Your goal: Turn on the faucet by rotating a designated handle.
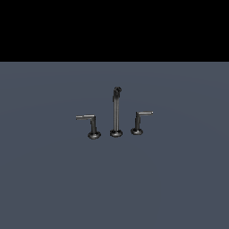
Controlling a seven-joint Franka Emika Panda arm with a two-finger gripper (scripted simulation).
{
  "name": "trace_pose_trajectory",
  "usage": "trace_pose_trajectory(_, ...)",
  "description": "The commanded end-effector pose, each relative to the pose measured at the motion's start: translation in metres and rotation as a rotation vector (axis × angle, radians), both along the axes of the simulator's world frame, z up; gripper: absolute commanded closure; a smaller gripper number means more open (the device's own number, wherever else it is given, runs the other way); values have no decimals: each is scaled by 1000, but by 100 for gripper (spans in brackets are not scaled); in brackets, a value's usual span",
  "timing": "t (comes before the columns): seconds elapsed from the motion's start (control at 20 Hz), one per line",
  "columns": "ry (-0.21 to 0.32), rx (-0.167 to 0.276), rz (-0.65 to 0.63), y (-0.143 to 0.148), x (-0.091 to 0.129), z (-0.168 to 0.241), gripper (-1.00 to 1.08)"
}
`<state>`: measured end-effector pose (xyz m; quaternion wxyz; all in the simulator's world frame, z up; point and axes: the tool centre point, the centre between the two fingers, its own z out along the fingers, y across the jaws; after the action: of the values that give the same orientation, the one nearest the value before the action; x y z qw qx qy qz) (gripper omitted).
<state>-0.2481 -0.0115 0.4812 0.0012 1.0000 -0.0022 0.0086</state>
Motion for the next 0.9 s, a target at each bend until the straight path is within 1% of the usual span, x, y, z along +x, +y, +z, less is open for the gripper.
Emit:
trace_pose_trajectory(0.0,0,0,0,0,0,0,108)
trace_pose_trajectory(0.25,0,0,-16,1,4,-4,108)
trace_pose_trajectory(0.45,1,1,-52,4,12,-14,108)
trace_pose_trajectory(0.65,1,2,-109,8,26,-30,108)
trace_pose_trajectory(0.85,2,3,-186,12,44,-52,108)
